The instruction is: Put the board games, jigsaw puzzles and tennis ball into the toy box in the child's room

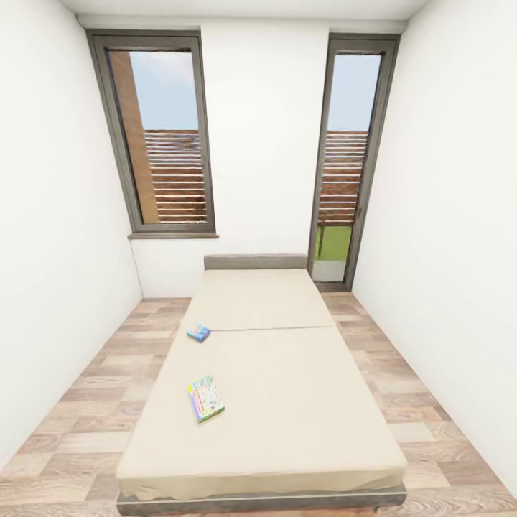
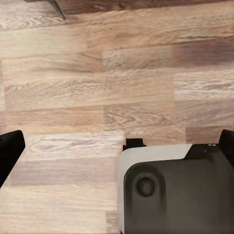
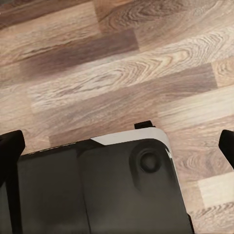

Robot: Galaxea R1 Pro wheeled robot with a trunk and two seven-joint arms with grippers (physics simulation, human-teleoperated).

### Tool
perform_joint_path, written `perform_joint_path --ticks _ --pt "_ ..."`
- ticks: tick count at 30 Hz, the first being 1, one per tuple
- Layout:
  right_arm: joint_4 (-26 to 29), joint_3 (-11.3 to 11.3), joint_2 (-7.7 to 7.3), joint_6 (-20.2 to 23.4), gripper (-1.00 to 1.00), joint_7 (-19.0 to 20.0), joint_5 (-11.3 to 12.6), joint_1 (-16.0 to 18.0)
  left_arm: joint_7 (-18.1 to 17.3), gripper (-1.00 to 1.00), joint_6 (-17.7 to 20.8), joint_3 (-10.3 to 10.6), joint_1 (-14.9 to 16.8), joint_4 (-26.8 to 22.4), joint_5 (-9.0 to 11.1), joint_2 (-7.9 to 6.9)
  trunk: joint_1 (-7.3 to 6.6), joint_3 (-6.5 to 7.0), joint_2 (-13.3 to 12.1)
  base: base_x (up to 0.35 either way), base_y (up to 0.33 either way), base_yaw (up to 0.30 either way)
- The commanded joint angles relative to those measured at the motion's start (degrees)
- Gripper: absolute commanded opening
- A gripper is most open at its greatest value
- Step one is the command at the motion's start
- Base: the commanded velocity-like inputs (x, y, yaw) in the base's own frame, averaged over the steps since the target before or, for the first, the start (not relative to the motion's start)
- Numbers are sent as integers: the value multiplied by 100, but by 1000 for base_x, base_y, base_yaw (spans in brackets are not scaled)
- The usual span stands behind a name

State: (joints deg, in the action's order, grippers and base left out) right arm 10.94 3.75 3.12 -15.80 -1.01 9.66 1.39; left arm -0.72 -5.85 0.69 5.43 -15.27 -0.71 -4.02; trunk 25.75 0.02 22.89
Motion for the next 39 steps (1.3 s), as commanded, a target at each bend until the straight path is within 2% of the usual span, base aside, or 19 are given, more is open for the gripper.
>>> perform_joint_path --ticks 1,26,39 --pt "-4 36 4 -20 100 9 8 2 -7 100 -20 5 2 6 -8 -2 3 -2 3 167 60 0" --pt "-4 32 4 -27 100 14 1 2 -7 100 -21 1 2 6 -8 -2 3 -2 3 145 89 0" --pt "-4 31 4 -28 100 14 5 2 -7 100 -21 1 2 6 -8 -2 3 -2 3 30 12 0"
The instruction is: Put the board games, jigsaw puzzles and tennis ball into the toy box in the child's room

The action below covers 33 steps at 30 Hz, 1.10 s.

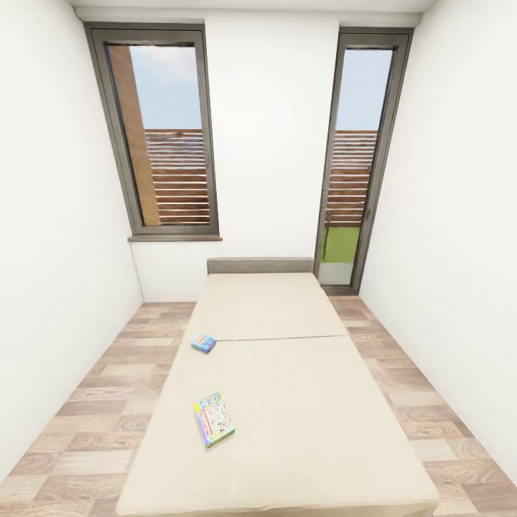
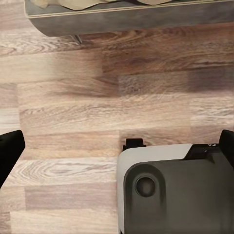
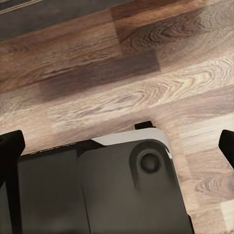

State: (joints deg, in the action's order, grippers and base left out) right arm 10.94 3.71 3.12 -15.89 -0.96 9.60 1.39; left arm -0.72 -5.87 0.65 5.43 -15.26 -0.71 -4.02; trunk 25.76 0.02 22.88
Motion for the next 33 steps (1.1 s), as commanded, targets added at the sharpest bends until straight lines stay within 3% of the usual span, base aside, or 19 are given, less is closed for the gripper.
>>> perform_joint_path --ticks 1,14,19,24,33 --pt "-4 35 4 -19 100 8 10 2 -7 100 -20 6 2 6 -8 -2 2 -2 4 4 1 0" --pt "73 31 -3 -44 100 51 4 -38 -7 100 -20 6 2 6 -8 -2 2 -2 4 1 0 0" --pt "368 27 -9 -201 100 111 0 -44 -7 100 -20 6 2 6 -8 -2 2 -2 4 0 0 0" --pt "1090 25 -15 -391 100 210 4 -284 -7 100 -20 6 2 6 -8 -2 2 -2 4 0 0 0" --pt "3427 33 -71 93 100 297 28 -1515 -7 100 -20 9 2 6 -6 -2 2 -2 4 0 0 0"
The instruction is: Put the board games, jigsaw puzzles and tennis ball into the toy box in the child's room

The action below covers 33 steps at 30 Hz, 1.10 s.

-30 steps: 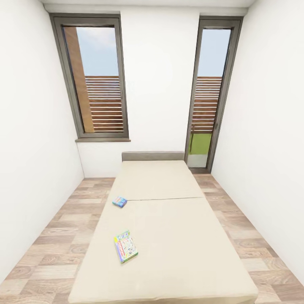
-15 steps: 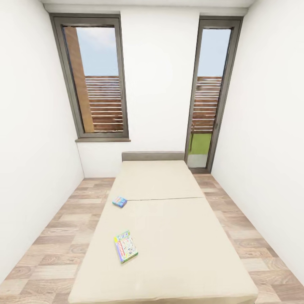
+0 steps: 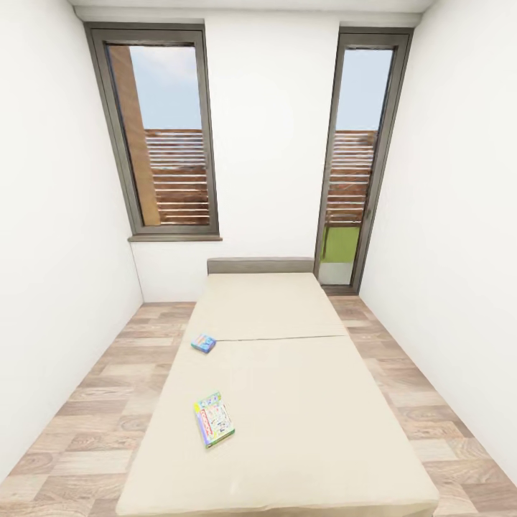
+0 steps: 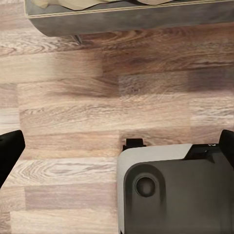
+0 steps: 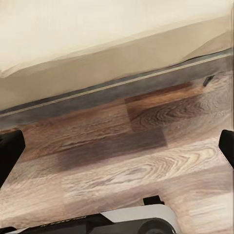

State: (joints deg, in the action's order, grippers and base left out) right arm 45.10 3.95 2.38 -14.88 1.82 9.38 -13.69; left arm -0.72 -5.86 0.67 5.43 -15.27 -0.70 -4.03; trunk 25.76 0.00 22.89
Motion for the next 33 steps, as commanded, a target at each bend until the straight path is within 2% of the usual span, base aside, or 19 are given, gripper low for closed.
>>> perform_joint_path --ticks 1,7,18,22,27,32,33 --pt "177 11 -2 54 100 21 54 -88 -7 100 -20 6 2 7 -8 -2 2 0 2 0 0 0" --pt "775 16 -21 276 100 28 87 -373 -7 100 -20 4 2 7 -9 -3 2 0 2 0 0 0" --pt "978 18 -23 332 100 29 100 -455 -7 100 -20 4 2 7 -9 -8 2 0 2 0 0 0" --pt "1262 14 -16 373 100 29 99 -541 -7 100 -20 4 2 7 -9 -8 2 0 2 0 0 0" --pt "2078 11 -3 718 100 28 105 -833 -7 100 -20 4 2 7 -9 -10 2 0 2 0 0 0" --pt "2783 10 19 1302 100 27 102 -946 -7 100 -20 3 2 7 -7 -9 2 0 2 0 0 0" --pt "2783 10 19 1302 100 27 102 -946 -7 100 -20 3 2 7 -7 -9 2 0 2 0 0 0"
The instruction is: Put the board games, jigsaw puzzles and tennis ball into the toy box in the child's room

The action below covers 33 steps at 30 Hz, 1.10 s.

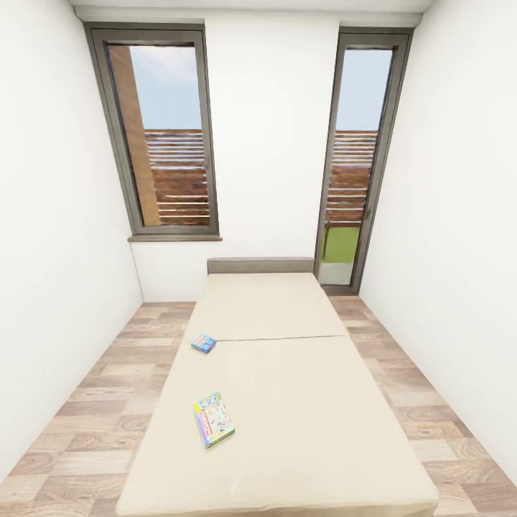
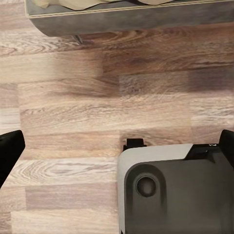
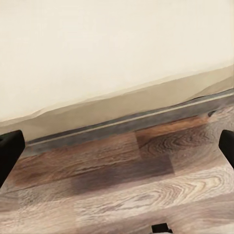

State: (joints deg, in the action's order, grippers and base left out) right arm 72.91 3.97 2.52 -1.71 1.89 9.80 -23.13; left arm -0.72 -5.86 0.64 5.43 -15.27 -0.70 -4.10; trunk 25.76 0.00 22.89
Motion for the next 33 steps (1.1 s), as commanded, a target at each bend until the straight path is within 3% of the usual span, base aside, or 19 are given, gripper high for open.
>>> perform_joint_path --ticks 1,12,19,29,33 --pt "229 8 16 256 100 20 54 -24 -7 100 -20 6 2 7 -8 -2 2 0 3 0 0 0" --pt "1522 7 47 1812 100 22 89 -57 -7 100 -20 6 2 7 -7 -3 2 0 3 0 0 0" --pt "1706 15 72 2645 100 16 96 -5 -7 100 -20 6 2 7 -3 -3 2 0 3 0 0 0" --pt "1732 30 84 3559 100 13 111 992 -14 100 -20 6 2 7 -1 -3 2 0 3 0 0 0" --pt "1808 47 84 3550 100 30 90 1122 -7 100 -64 -3 101 -81 -1 95 2 0 3 0 0 0"
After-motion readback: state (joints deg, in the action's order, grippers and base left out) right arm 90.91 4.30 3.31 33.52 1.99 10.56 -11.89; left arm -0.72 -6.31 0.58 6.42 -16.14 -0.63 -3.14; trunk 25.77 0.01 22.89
